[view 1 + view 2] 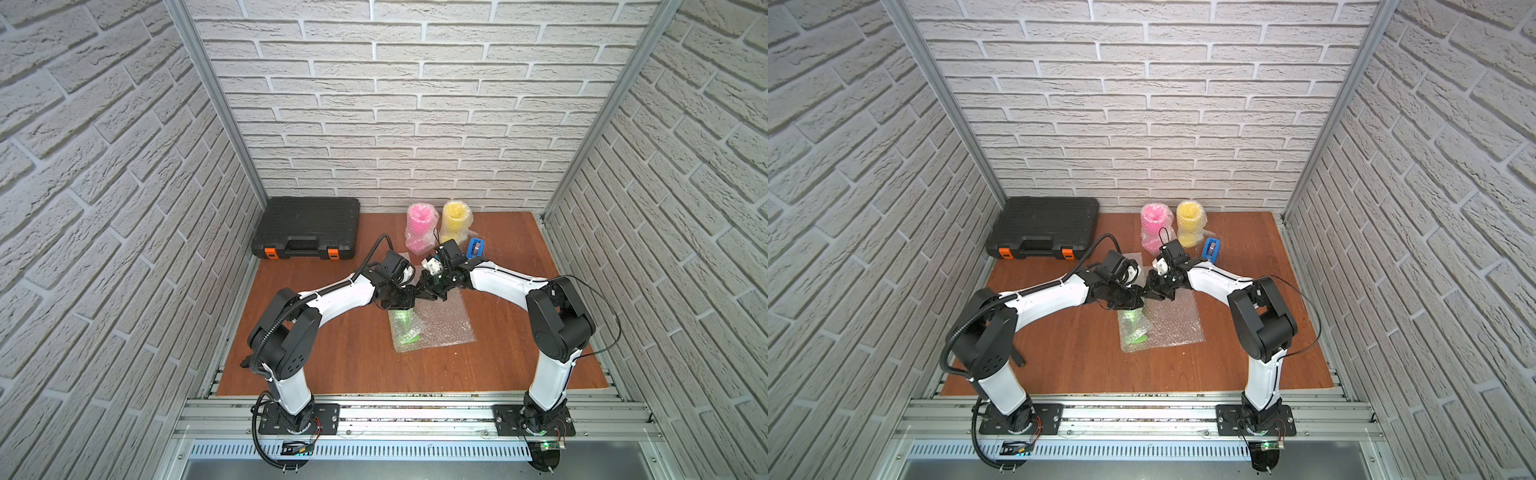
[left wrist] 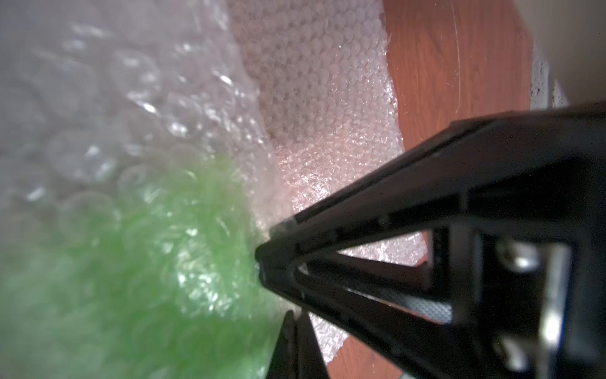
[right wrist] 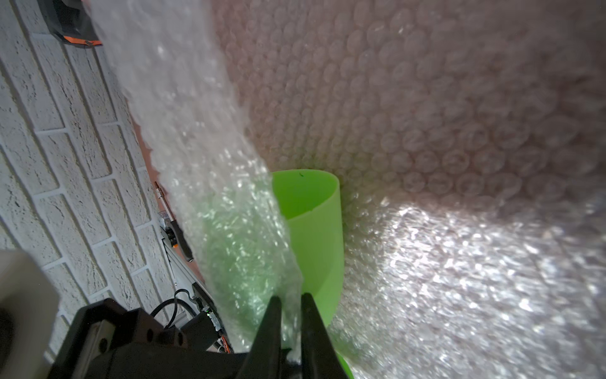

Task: Wrap wine glasses in bubble wrap
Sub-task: Wrap the wine glass in bubble wrap.

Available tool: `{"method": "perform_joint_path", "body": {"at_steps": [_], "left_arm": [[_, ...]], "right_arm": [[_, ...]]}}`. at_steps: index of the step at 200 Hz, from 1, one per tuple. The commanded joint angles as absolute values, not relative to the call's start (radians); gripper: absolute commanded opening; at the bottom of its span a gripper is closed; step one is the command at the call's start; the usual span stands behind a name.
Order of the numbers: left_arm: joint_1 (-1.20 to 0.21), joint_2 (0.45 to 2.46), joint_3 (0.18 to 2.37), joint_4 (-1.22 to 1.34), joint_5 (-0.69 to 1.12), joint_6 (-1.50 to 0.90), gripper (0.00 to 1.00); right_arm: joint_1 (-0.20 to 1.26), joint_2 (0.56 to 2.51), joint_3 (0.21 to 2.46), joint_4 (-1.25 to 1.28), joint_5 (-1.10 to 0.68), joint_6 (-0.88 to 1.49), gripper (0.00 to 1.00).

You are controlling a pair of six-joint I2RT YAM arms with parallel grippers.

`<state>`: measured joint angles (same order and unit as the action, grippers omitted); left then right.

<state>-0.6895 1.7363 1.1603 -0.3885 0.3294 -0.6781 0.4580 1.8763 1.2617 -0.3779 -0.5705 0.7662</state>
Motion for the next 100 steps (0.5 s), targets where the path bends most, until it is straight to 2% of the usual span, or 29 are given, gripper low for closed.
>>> {"method": "perform_joint_path", "body": {"at_steps": [1, 51, 71, 100], "left_arm": [[-0.69, 1.702, 1.166, -0.431, 0.288, -0.681, 0.1], [-0.687, 1.625, 1.192, -0.536, 0.187, -0.663, 0.59], [-0.683, 1.63, 1.223, -0.595, 0.141, -0.637, 0.73], [-0.68, 1.679, 1.297, -0.709, 0.046, -0.568, 0.85]], "right_arm": [[0.457, 1.895, 1.267, -0.371, -0.546, 0.75, 0.04], [0.457, 1.907, 1.24, -0.367, -0.527, 0.746, 0.02], [0.457, 1.911, 1.231, -0.362, -0.525, 0.742, 0.03], [0.454, 1.91, 1.218, -0.361, -0.517, 0.741, 0.03]]}}
